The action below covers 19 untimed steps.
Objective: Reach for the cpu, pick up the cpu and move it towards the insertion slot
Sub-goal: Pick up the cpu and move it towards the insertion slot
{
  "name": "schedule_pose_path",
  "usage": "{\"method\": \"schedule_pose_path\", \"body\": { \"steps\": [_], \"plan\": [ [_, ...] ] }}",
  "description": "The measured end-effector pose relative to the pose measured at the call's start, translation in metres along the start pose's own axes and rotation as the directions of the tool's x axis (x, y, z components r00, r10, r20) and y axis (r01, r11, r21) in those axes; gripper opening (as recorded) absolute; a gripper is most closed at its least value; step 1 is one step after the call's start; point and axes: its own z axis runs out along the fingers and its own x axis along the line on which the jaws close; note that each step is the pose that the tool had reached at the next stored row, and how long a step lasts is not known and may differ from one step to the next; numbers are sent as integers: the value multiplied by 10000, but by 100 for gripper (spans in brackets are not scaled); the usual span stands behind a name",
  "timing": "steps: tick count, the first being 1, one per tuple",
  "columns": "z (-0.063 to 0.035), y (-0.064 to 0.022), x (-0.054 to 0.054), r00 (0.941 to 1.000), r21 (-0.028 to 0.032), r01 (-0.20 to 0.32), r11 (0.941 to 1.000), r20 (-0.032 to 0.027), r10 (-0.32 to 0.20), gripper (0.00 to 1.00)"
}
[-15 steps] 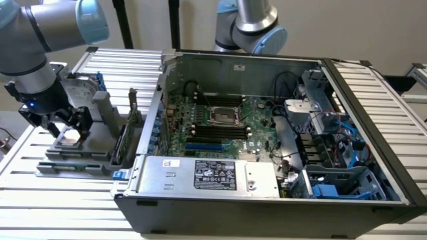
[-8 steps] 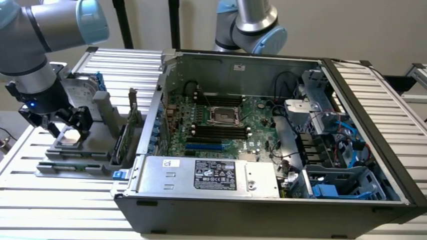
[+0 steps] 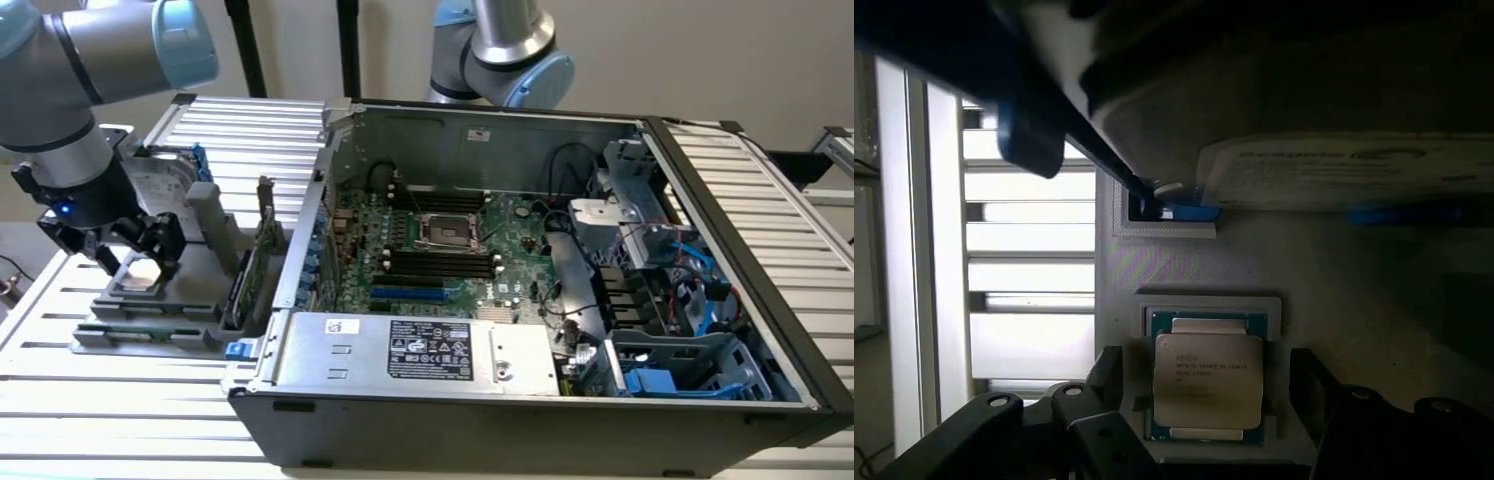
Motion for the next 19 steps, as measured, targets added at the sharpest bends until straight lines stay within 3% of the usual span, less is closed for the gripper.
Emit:
{"method": "schedule_pose_path", "body": {
  "steps": [3, 4, 10, 11, 19],
  "plan": [
    [1, 0, 0, 10000, -1, 0, 10000, 1, 0, 75],
    [0, 0, 0, 10000, 0, 0, 10000, 1, 0, 68],
    [0, 0, 0, 10000, 0, 0, 10000, 0, 0, 66],
    [0, 0, 0, 10000, -1, 0, 10000, 1, 0, 58],
    [0, 0, 0, 10000, 0, 0, 10000, 0, 0, 55]
  ]
}}
